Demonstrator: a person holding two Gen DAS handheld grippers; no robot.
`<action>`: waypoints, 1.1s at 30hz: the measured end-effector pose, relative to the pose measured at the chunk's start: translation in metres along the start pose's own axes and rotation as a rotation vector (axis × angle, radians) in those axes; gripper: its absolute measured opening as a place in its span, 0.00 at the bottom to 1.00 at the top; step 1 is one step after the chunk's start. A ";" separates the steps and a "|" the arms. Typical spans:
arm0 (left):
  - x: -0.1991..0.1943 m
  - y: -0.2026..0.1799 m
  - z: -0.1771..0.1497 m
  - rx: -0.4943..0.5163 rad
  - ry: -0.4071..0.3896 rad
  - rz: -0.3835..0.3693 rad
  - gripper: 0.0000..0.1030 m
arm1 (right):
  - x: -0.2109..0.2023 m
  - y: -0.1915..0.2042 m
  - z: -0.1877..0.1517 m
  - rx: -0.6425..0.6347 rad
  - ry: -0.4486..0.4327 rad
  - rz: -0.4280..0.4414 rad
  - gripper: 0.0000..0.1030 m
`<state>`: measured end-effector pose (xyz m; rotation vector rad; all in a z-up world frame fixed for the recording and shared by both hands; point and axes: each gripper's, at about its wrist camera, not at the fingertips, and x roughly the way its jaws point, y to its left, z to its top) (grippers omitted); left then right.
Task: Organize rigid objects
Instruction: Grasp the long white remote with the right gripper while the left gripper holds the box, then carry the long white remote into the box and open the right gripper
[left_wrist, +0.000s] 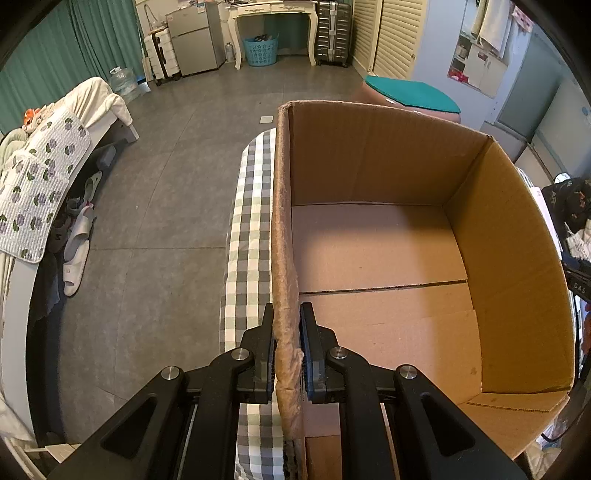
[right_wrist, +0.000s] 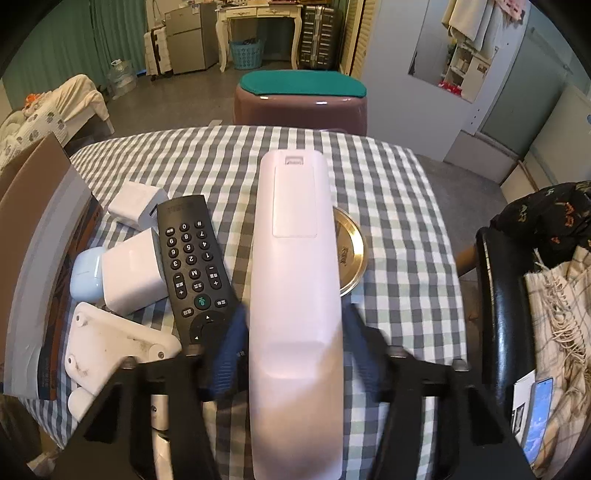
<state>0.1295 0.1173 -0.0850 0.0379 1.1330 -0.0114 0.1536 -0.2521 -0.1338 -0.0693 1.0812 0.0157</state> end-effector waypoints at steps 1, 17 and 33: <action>0.000 -0.001 -0.001 -0.002 0.000 -0.001 0.10 | 0.001 0.000 0.000 0.002 0.001 0.004 0.47; 0.003 0.005 -0.004 -0.010 -0.007 -0.022 0.10 | -0.048 0.009 0.004 0.029 -0.085 0.050 0.46; 0.003 0.004 -0.002 -0.015 -0.007 -0.022 0.10 | -0.146 0.174 0.066 -0.196 -0.246 0.307 0.46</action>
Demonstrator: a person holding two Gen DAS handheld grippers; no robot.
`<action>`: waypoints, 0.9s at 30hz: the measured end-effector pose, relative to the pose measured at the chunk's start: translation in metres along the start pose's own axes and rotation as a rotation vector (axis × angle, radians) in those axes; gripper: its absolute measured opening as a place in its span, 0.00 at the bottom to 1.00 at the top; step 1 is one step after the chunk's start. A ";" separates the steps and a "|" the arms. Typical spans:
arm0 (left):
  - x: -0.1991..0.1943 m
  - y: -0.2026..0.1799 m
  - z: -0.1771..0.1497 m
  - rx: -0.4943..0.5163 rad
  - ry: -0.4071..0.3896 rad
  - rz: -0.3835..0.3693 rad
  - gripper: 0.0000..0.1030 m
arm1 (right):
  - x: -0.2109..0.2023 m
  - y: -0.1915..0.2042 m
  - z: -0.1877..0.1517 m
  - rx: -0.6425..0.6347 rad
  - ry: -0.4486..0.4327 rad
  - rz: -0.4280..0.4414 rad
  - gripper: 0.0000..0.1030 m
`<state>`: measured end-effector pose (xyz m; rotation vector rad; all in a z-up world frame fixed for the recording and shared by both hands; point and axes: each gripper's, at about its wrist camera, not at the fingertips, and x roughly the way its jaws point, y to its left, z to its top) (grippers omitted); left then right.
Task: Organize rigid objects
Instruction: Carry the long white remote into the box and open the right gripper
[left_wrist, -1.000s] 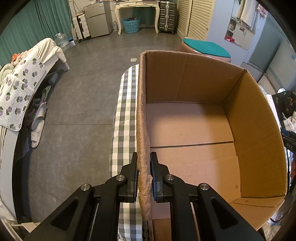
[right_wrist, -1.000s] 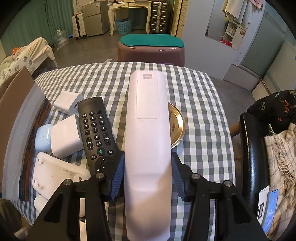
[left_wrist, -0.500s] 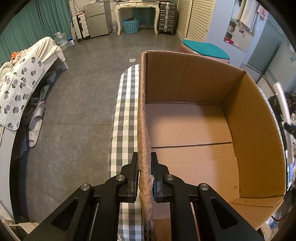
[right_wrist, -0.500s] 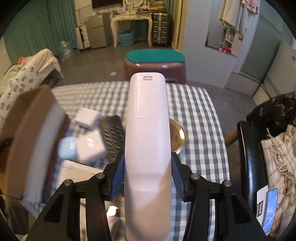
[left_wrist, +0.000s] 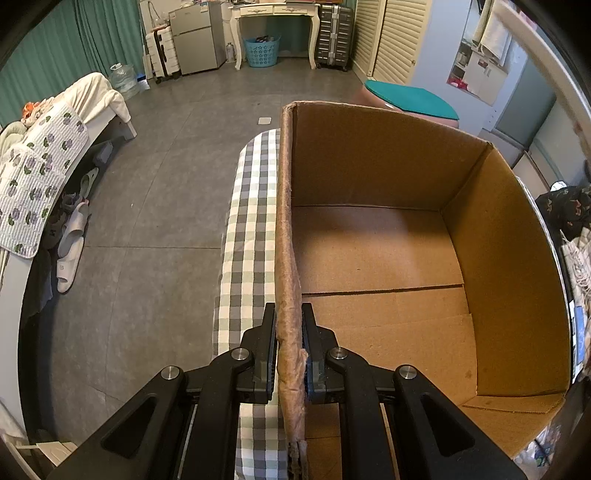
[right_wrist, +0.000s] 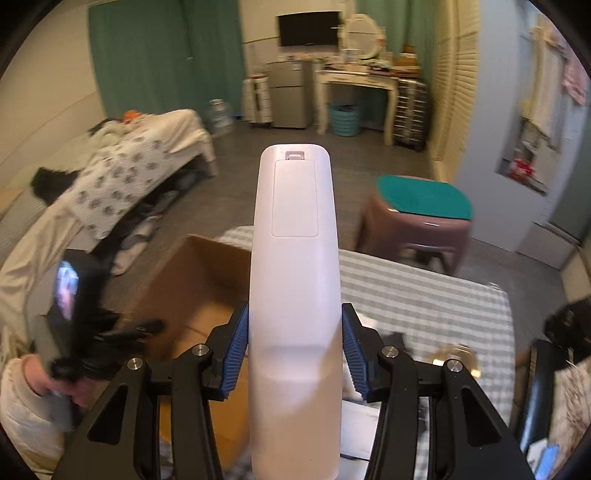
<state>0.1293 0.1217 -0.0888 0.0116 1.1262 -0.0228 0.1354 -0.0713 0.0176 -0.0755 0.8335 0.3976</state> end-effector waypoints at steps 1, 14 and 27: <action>0.000 0.000 0.000 -0.001 0.000 -0.001 0.10 | 0.005 0.011 0.001 -0.008 0.005 0.011 0.46; 0.000 -0.003 -0.002 0.003 -0.004 0.005 0.10 | 0.074 0.069 -0.039 -0.111 0.168 0.052 0.46; 0.000 -0.009 -0.001 0.013 -0.004 0.009 0.10 | 0.092 0.075 -0.057 -0.162 0.194 -0.003 0.56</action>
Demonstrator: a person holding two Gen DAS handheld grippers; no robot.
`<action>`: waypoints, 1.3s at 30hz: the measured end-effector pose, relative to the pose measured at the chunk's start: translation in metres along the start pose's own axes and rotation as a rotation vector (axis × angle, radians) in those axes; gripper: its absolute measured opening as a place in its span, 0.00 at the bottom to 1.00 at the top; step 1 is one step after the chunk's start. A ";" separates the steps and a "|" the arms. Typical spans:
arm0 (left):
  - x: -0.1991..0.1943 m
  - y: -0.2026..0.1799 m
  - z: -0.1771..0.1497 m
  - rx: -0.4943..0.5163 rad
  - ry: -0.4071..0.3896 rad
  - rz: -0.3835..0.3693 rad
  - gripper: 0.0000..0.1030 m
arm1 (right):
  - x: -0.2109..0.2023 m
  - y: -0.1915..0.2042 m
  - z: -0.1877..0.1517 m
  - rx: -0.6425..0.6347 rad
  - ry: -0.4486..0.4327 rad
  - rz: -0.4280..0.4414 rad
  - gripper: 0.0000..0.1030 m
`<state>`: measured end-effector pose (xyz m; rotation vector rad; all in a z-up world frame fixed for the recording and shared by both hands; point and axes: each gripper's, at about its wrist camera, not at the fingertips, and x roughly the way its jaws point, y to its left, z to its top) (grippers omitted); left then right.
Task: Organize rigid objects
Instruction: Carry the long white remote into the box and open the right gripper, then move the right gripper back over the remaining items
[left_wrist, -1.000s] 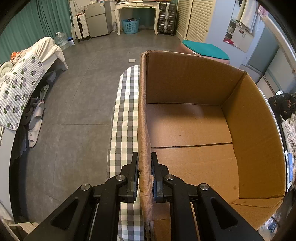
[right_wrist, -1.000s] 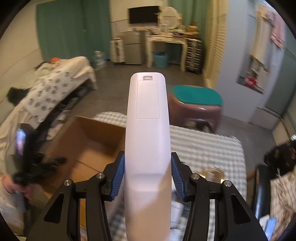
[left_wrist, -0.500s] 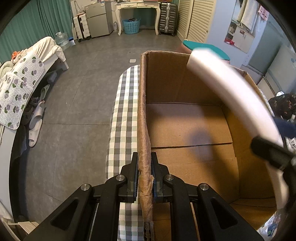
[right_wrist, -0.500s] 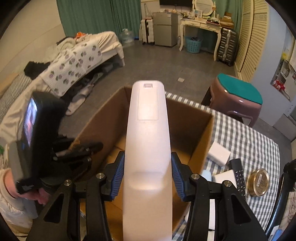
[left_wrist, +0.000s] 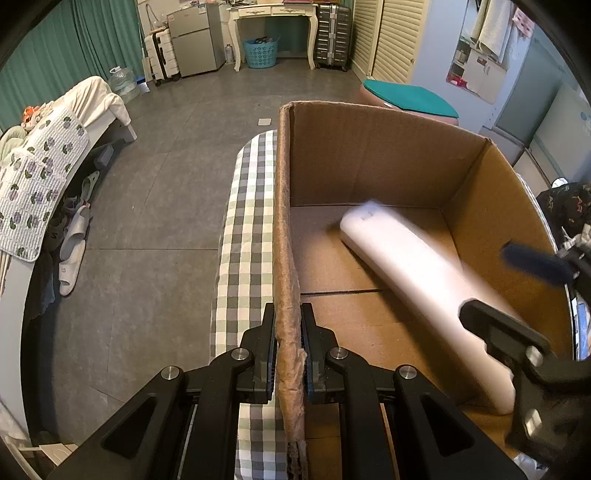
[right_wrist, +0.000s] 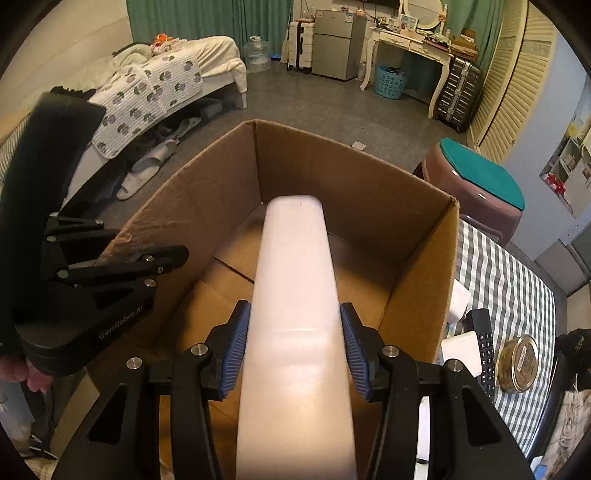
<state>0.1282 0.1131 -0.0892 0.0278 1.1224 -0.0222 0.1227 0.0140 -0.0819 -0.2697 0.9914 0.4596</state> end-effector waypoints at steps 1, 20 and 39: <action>0.000 -0.001 -0.001 0.002 0.001 0.002 0.10 | -0.004 0.000 0.000 0.006 -0.015 -0.004 0.63; 0.002 -0.008 -0.003 0.021 0.006 0.015 0.10 | -0.117 -0.085 -0.005 0.122 -0.230 -0.083 0.78; 0.000 -0.008 0.002 0.025 0.017 0.035 0.11 | -0.079 -0.239 -0.061 0.334 -0.066 -0.218 0.87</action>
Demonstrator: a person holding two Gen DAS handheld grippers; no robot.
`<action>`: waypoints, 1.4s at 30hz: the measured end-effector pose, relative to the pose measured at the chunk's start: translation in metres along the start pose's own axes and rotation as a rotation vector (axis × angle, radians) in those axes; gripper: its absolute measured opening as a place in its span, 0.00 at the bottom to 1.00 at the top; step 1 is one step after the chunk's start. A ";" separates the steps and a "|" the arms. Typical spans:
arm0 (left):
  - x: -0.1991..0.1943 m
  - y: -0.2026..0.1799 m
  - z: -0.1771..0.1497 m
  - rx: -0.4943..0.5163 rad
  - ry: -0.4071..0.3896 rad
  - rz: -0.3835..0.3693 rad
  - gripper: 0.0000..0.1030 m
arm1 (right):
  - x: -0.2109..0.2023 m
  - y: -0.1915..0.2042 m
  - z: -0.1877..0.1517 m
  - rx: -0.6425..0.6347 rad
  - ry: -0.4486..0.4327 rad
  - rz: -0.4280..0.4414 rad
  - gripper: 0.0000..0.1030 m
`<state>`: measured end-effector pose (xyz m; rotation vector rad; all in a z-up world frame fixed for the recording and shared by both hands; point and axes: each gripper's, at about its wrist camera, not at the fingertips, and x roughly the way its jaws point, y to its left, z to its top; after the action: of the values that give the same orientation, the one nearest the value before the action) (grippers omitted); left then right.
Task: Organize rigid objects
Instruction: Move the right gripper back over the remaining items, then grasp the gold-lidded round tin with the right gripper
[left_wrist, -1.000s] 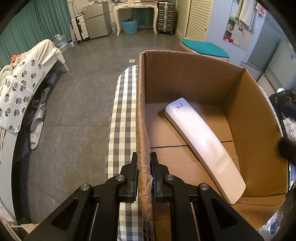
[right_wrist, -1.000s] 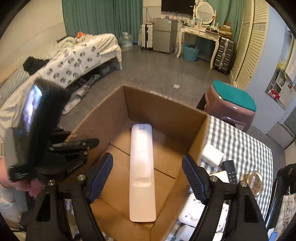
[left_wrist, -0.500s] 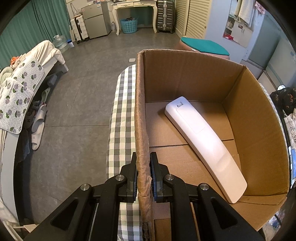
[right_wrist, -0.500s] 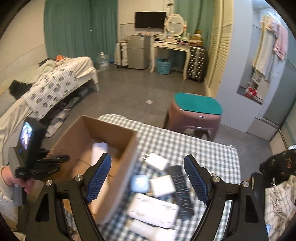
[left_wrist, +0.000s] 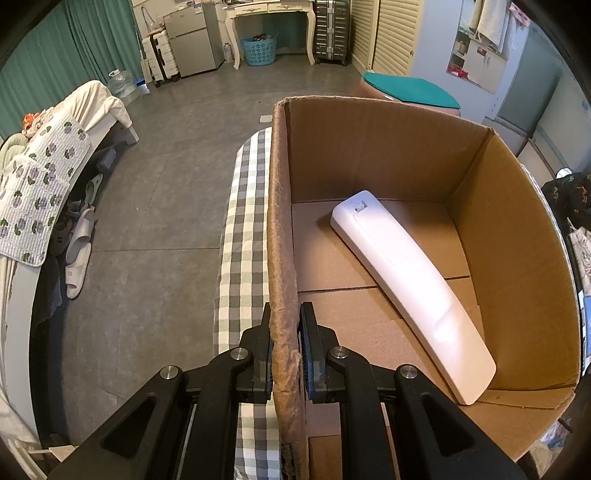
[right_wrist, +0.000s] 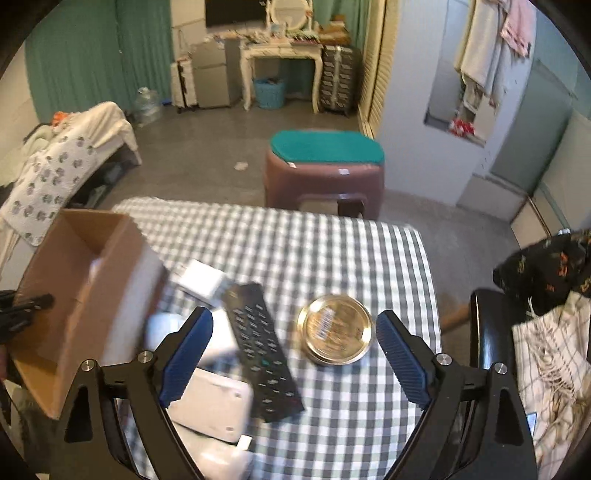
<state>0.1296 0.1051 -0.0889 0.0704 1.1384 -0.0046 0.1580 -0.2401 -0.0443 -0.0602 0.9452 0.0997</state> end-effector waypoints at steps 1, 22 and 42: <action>0.000 0.000 0.000 0.002 0.001 0.001 0.11 | 0.007 -0.005 -0.002 0.008 0.018 -0.005 0.87; 0.005 0.003 0.004 -0.009 0.021 -0.007 0.11 | 0.103 -0.036 -0.023 0.074 0.180 -0.002 0.79; 0.007 0.003 0.002 -0.014 0.021 -0.010 0.11 | 0.088 -0.038 -0.017 0.064 0.128 -0.025 0.74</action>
<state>0.1347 0.1085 -0.0940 0.0520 1.1591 -0.0049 0.1995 -0.2747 -0.1254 -0.0188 1.0743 0.0430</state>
